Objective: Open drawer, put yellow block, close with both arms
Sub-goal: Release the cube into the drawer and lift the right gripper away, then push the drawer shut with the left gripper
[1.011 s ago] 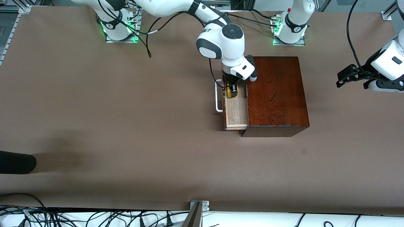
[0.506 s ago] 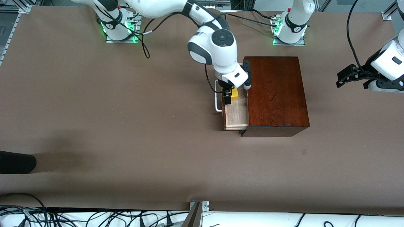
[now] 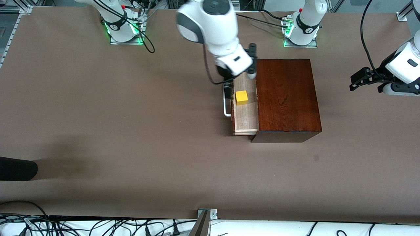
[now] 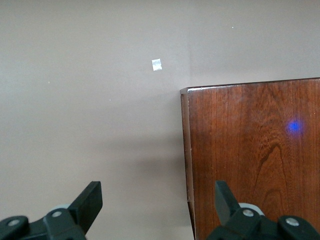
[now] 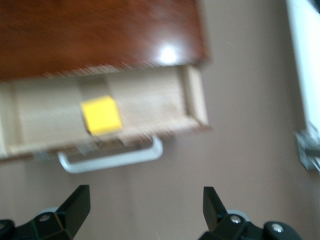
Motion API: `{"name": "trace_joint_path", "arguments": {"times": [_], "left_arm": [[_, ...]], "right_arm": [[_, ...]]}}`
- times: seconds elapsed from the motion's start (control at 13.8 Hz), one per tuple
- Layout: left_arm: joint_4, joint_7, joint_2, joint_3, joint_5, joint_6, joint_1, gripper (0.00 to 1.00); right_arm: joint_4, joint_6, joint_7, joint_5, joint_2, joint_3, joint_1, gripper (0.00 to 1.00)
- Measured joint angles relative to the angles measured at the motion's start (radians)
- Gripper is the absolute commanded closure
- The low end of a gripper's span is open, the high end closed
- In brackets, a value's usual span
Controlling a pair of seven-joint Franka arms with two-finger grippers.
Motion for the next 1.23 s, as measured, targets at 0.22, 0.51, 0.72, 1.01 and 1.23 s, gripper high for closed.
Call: {"name": "trace_joint_path", "arguments": {"times": [0.22,0.51,0.72,1.01,1.23], "left_arm": [[0.006,0.001,0.000,-0.027,0.000,-0.044,-0.004,0.00],[0.007,0.103,0.014,-0.159,-0.002,-0.163,-0.010,0.00],[0.007,0.162,0.051,-0.285,-0.063,-0.164,-0.019,0.00],[0.014,0.198,0.133,-0.468,-0.092,-0.030,-0.037,0.00],[0.016,0.332,0.226,-0.580,-0.092,0.136,-0.069,0.00]], "right_arm": [[0.002,-0.099,-0.015,0.031,-0.108,-0.004,-0.192,0.00],[-0.001,-0.235,-0.016,0.154,-0.162,-0.033,-0.396,0.00],[-0.052,-0.254,0.049,0.217,-0.205,-0.102,-0.456,0.00],[-0.293,-0.244,0.250,0.219,-0.390,-0.120,-0.485,0.00],[-0.527,-0.171,0.302,0.218,-0.552,-0.132,-0.512,0.00]]}}
